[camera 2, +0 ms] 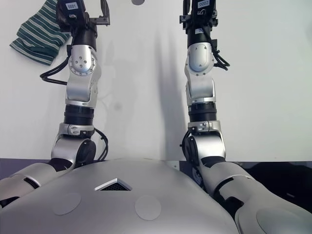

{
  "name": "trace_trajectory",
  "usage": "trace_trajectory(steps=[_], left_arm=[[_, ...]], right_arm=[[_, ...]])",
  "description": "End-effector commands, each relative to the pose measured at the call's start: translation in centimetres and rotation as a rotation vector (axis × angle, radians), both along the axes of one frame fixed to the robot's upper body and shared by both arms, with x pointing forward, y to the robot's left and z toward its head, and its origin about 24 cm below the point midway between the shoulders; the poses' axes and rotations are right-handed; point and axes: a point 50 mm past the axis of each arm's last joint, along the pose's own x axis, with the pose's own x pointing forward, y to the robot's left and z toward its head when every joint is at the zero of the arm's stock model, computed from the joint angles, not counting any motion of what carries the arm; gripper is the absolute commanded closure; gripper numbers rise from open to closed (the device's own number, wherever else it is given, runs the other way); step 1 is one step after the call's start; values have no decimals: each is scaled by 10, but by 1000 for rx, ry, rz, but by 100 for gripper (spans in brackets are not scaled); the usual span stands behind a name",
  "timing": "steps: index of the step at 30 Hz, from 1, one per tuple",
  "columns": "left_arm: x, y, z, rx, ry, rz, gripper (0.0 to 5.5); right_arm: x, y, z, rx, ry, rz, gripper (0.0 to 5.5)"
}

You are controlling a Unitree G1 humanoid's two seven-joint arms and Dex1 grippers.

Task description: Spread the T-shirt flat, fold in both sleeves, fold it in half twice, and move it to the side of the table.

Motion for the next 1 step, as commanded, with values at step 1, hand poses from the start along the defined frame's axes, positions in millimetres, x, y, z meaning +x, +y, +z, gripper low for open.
trace_trajectory(steps=[1], left_arm=[[2, -4, 4, 2, -25, -26, 11]], right_arm=[[5, 4, 4, -24, 7, 27, 311]])
